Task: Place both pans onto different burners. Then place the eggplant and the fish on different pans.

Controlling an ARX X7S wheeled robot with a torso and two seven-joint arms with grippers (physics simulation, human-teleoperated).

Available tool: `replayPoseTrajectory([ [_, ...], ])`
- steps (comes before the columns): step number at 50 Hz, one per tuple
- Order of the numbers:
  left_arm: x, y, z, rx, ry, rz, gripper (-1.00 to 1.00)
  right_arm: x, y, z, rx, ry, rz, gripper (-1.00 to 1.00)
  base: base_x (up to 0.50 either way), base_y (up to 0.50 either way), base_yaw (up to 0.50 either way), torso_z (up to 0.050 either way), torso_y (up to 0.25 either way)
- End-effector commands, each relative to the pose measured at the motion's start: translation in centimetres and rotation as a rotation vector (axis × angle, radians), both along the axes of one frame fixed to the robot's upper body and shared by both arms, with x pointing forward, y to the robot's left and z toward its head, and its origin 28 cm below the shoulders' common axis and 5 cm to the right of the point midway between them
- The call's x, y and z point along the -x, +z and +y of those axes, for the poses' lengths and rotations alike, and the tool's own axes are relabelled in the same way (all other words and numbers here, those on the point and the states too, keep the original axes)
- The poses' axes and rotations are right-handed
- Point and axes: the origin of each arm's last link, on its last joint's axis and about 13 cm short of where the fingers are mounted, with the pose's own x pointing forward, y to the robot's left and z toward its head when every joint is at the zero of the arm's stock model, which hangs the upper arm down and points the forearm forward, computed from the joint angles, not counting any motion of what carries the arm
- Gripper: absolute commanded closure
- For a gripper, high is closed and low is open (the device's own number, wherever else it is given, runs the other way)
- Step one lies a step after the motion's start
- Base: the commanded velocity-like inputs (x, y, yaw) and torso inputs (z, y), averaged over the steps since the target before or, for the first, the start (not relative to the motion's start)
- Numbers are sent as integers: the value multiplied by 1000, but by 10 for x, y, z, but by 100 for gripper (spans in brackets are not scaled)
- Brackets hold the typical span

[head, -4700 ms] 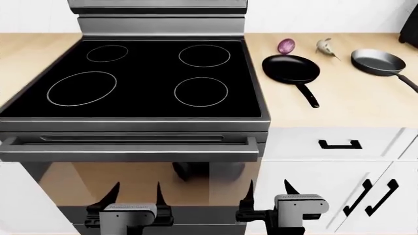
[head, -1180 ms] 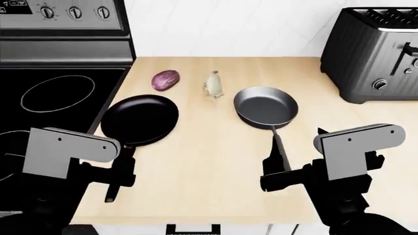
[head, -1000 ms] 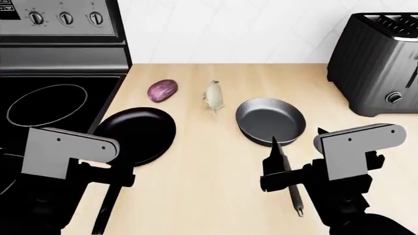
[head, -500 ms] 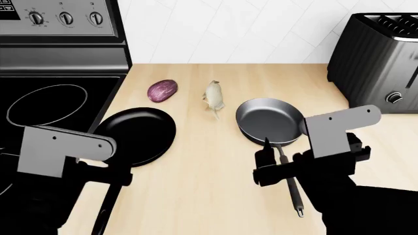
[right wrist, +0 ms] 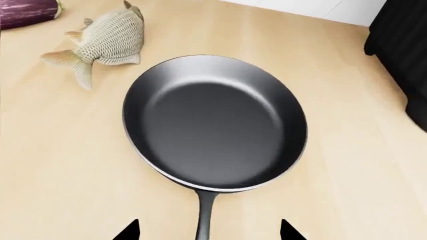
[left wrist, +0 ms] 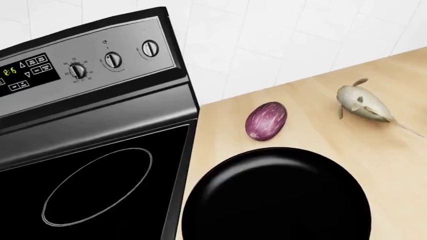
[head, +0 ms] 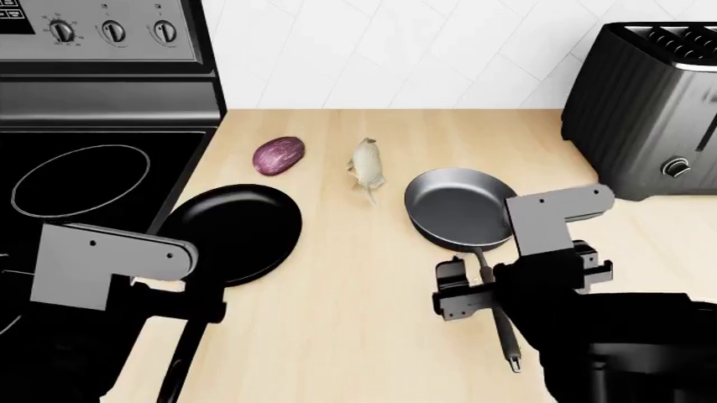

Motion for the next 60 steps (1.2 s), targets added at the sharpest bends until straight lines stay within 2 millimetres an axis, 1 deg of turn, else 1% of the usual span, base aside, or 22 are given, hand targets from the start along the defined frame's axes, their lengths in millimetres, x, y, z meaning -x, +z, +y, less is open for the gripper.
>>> replayPoseTrajectory([
  [1, 1, -3, 1, 6, 4, 0, -100, -8, -12, 3, -22, 9, 61, -100, 0, 0, 0, 0, 0],
  [11, 2, -3, 2, 9, 11, -2, -100, -12, -22, 3, -39, 10, 86, -100, 0, 0, 0, 0, 1],
  [16, 2, -4, 2, 13, 12, 2, -100, -14, -32, 2, -41, 2, 116, -100, 0, 0, 0, 0, 0],
  [30, 2, -6, 2, 18, 16, 9, -100, -14, -40, 0, -45, -10, 141, -100, 0, 0, 0, 0, 0],
  [31, 2, -6, 2, 20, 16, 10, -100, -14, -41, 0, -44, -12, 142, 100, 13, 0, 0, 0, 0],
  [47, 3, -8, 2, 20, 17, 15, -100, -10, -34, 0, -55, -12, 120, 100, 0, 0, 0, 0, 0],
  [51, 3, -9, 2, 21, 18, 18, -100, -6, -23, -1, -54, -14, 77, 100, 0, 0, 0, 0, 0],
  [58, 3, -10, 2, 21, 19, 21, -100, -2, -9, -4, -60, -20, 21, 100, 0, 0, 0, 0, 0],
  [60, 3, -12, 2, 20, 20, 25, -100, 0, 0, -5, -65, -24, -15, 100, 0, 0, 0, 0, 0],
])
